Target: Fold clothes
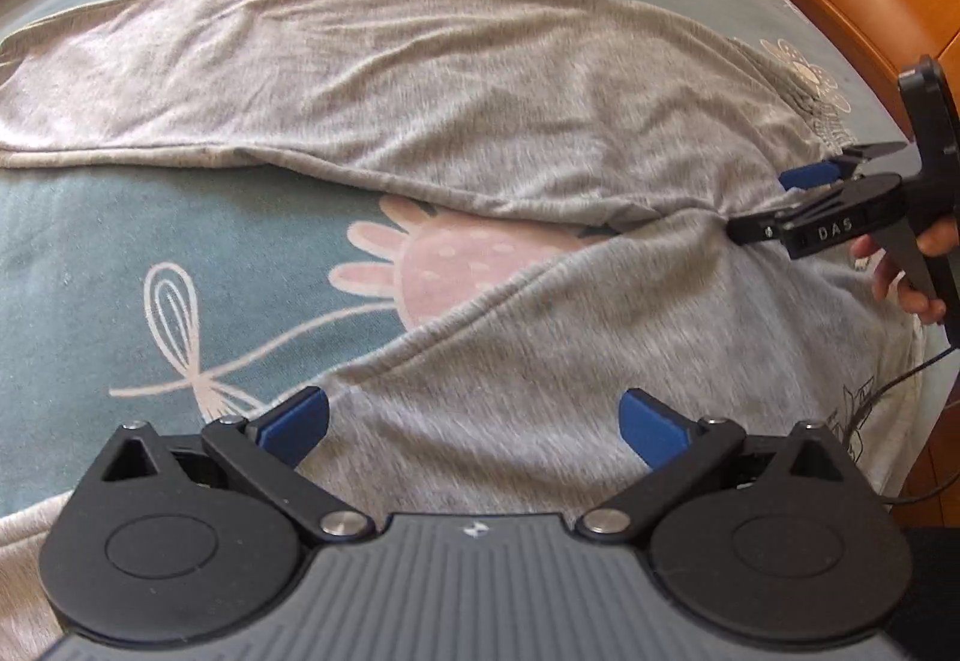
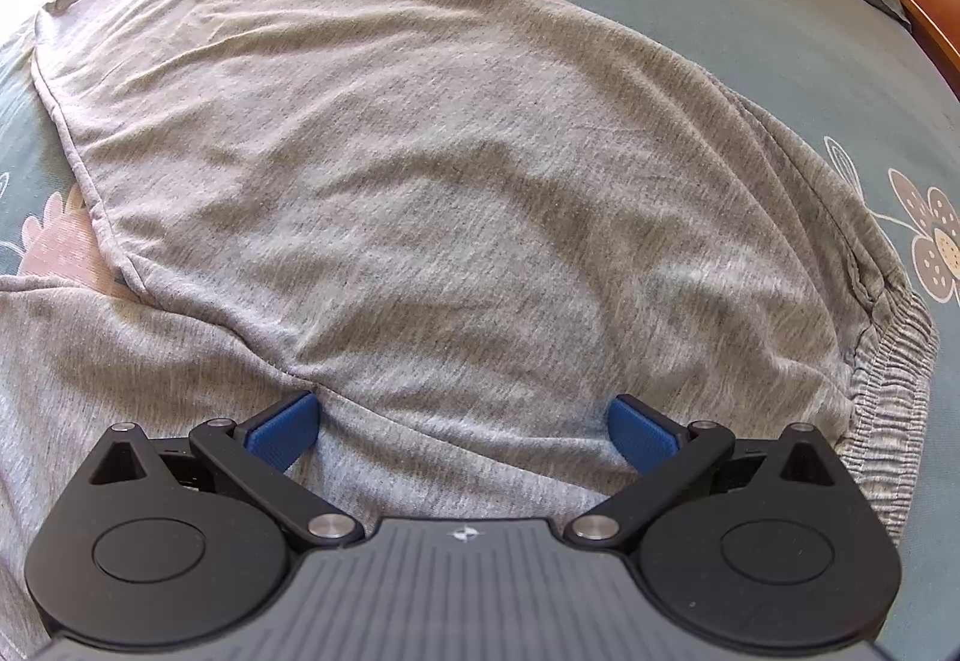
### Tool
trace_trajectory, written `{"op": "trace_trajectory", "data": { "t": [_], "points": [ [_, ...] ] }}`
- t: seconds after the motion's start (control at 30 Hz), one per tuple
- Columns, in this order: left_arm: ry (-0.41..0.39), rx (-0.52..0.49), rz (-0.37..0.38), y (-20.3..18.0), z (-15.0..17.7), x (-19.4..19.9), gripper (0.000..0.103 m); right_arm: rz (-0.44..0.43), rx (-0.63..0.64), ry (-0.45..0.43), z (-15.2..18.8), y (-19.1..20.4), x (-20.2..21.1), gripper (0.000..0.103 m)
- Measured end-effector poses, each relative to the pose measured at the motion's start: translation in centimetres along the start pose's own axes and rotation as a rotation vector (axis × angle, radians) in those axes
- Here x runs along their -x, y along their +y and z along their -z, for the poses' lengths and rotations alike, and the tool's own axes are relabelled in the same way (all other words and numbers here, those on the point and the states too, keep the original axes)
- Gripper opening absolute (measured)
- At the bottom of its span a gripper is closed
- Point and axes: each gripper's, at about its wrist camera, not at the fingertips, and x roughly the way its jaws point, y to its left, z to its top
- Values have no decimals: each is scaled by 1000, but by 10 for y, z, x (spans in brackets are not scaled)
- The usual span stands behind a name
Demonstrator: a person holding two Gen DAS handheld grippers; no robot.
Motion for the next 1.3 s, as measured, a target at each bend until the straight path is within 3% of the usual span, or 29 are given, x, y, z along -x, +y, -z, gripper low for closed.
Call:
{"op": "trace_trajectory", "data": {
  "t": [0.07, 0.17, 0.27, 0.33, 0.4, 0.57, 0.77, 0.87, 0.97, 1.03, 1.07, 1.2, 1.3],
  "points": [
    [3, 0, -46, 2, 3, -12, 102, -2, 2, -5, 1, -1, 0, 103],
    [-41, 75, -193, 15, -1, -13, 102, -4, 6, -14, 2, -1, 1, 103],
    [-87, 190, -207, 26, -3, 3, 102, -6, 10, -20, 2, -1, 2, 103],
    [-96, 185, -184, 19, 0, 12, 102, -9, 15, -12, 1, -2, 3, 103],
    [-76, 120, -122, -2, 9, 17, 102, -17, 21, 9, -3, -1, 7, 103],
    [5, -80, 3, -57, 41, 13, 102, -61, 96, -57, -6, 22, 36, 103],
    [68, -125, 114, -79, 78, 8, 102, -128, 150, -68, -1, 76, 43, 103],
    [106, -65, 107, -66, 98, 6, 102, -157, 176, -41, 2, 101, 37, 103],
    [142, -47, 106, -58, 111, 14, 102, -53, 193, 39, 6, 115, 21, 103],
    [166, -10, 117, -50, 113, 21, 102, -21, 129, 65, 2, 110, 18, 103],
    [141, 4, 114, -44, 111, 27, 102, -5, 96, 77, 0, 107, 16, 103],
    [61, 10, 47, -23, 104, 37, 102, 5, 122, 38, -9, 120, 27, 103],
    [113, -2, -4, -9, 113, 28, 102, -46, 185, 16, -11, 145, 32, 103]
  ]
}}
